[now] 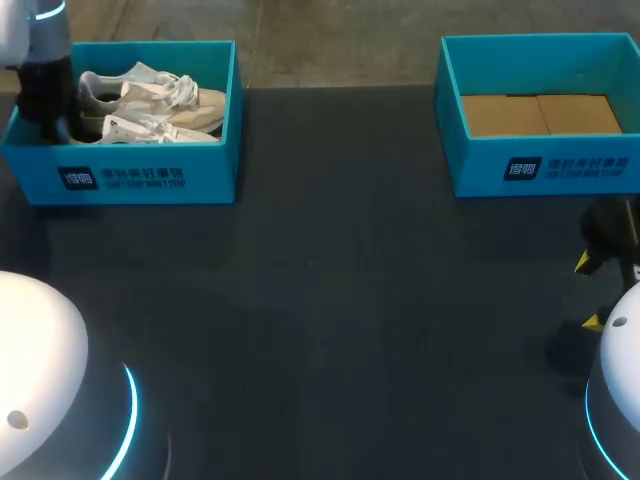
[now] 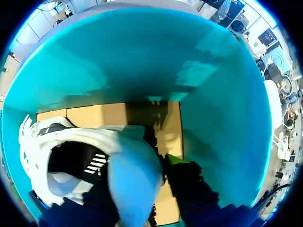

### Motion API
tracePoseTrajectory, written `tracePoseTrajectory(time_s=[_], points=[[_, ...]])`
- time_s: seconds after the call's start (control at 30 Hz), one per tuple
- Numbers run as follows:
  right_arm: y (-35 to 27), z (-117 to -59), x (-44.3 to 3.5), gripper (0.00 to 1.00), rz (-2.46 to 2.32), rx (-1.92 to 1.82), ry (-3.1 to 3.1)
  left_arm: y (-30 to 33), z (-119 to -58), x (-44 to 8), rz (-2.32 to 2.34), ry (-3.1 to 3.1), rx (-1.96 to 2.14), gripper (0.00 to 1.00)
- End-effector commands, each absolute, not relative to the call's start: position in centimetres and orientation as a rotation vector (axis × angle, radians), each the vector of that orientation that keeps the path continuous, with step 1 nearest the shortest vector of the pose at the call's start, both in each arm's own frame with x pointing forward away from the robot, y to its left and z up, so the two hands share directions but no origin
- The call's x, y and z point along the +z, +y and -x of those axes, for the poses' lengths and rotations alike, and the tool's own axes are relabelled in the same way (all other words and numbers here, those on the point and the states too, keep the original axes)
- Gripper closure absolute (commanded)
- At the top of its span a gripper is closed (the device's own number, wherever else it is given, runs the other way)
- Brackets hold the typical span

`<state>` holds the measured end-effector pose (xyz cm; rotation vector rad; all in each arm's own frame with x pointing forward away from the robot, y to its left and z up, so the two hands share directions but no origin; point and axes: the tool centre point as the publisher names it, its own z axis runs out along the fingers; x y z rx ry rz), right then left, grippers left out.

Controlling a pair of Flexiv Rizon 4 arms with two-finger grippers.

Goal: Take the shoe out of the shoebox, open the shoe tongue, remove and reinsert the insole, then place the shoe into the shoebox

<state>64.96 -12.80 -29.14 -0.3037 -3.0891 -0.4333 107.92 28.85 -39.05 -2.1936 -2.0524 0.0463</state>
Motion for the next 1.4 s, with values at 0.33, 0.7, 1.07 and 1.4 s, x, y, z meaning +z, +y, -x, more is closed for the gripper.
tracePoseTrajectory(time_s=[0.33,0.7,1.07,1.4], points=[[-12.8,-64.8,-29.1,0.0,0.304,-0.431,-3.092,28.5,-107.8,-38.7,2.212,-2.027,0.039,1.0],[-12.8,-64.8,-29.1,0.0,0.304,-0.431,-3.092,28.7,-107.4,-36.5,2.262,-1.997,0.004,1.0],[-12.8,-64.8,-29.1,0.0,0.304,-0.431,-3.092,29.9,-107.7,-33.6,2.255,-2.023,-0.028,1.0],[-12.8,-64.8,-29.1,0.0,0.304,-0.431,-3.092,30.9,-107.8,-31.0,2.253,-2.034,-0.048,1.0]])
